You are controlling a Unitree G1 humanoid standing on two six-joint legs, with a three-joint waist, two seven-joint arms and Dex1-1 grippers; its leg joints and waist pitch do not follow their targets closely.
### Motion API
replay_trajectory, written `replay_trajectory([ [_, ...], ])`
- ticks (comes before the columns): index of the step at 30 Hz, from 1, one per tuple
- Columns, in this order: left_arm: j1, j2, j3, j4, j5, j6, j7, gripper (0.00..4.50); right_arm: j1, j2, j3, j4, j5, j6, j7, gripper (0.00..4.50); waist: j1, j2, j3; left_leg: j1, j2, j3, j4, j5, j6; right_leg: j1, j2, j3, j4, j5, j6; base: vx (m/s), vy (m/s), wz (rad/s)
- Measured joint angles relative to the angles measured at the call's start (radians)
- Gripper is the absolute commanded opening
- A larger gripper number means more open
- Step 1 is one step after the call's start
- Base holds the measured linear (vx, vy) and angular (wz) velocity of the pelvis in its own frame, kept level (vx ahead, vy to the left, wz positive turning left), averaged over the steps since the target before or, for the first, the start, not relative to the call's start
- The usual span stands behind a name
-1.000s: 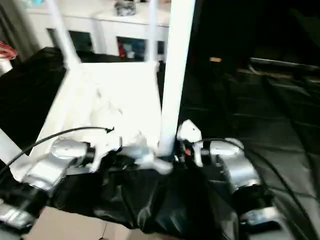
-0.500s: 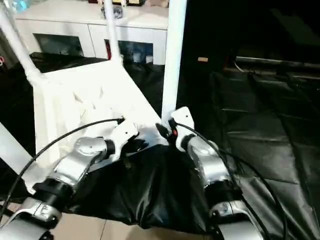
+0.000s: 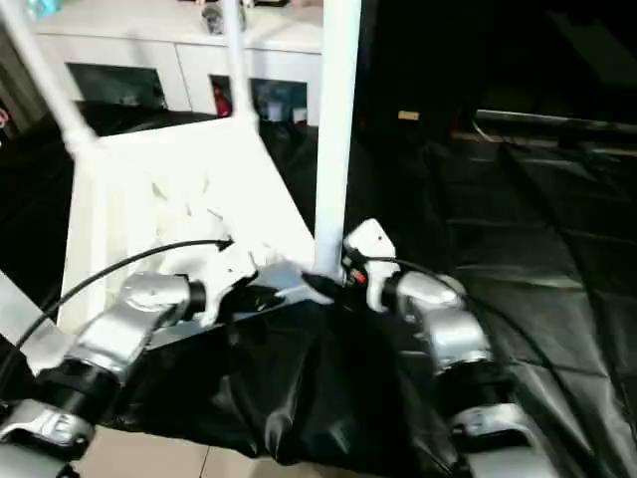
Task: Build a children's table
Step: Rotate leg to tighten
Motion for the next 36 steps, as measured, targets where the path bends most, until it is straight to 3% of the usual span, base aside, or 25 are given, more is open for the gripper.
replay_trajectory([
  [5, 0.005, 0.041, -0.002, -0.006, -0.026, -0.017, -0.102, 0.00, 0.003, -0.054, 0.017, -0.024, 0.023, 0.025, 0.149, 2.91, 0.015, -0.002, 0.001, -0.002, 0.000, 0.001, 0.000, -0.001, 0.002, -0.001, 0.000, 0.000, -0.001, -0.001, 0.000, 0.000, 0.000, 0.00],
  [13, 0.020, 0.069, -0.006, -0.023, -0.045, -0.016, -0.181, 0.00, 0.004, -0.084, 0.040, -0.034, 0.042, 0.045, 0.245, 2.22, 0.024, -0.003, 0.002, -0.002, 0.001, 0.001, 0.001, -0.001, 0.001, -0.001, 0.000, 0.000, -0.001, -0.001, 0.000, 0.000, 0.000, 0.00],
  [23, 0.020, 0.065, -0.009, -0.021, -0.046, -0.019, -0.180, 0.00, 0.030, -0.083, 0.035, -0.072, 0.036, 0.046, 0.236, 2.01, 0.028, -0.003, 0.002, -0.002, 0.001, 0.001, 0.001, -0.001, 0.001, 0.000, 0.000, 0.000, -0.001, -0.001, 0.000, 0.000, 0.000, 0.00],
  [30, 0.017, 0.013, 0.005, -0.005, -0.006, -0.014, -0.058, 0.00, 0.063, -0.010, -0.028, -0.065, 0.028, 0.043, 0.047, 1.99, 0.015, -0.002, 0.001, 0.002, 0.000, 0.002, 0.003, -0.001, 0.001, 0.003, 0.000, 0.002, 0.000, -0.002, 0.003, 0.000, 0.000, 0.00],
  [32, 0.012, -0.023, 0.015, 0.006, 0.021, -0.001, 0.029, 0.00, 0.059, 0.052, -0.058, -0.035, 0.008, 0.026, -0.092, 1.99, 0.000, -0.001, 0.000, 0.003, 0.000, 0.002, 0.003, -0.001, 0.001, 0.003, -0.001, 0.002, -0.001, -0.003, 0.005, 0.000, 0.000, 0.00],
  [36, -0.012, -0.084, 0.023, 0.040, 0.055, 0.036, 0.152, 0.00, 0.017, 0.142, -0.086, 0.035, -0.024, 0.013, -0.310, 1.98, -0.014, 0.001, -0.001, 0.005, -0.001, 0.001, 0.003, -0.001, 0.001, 0.003, -0.001, 0.001, -0.002, -0.004, 0.006, 0.000, 0.000, 0.00],
])
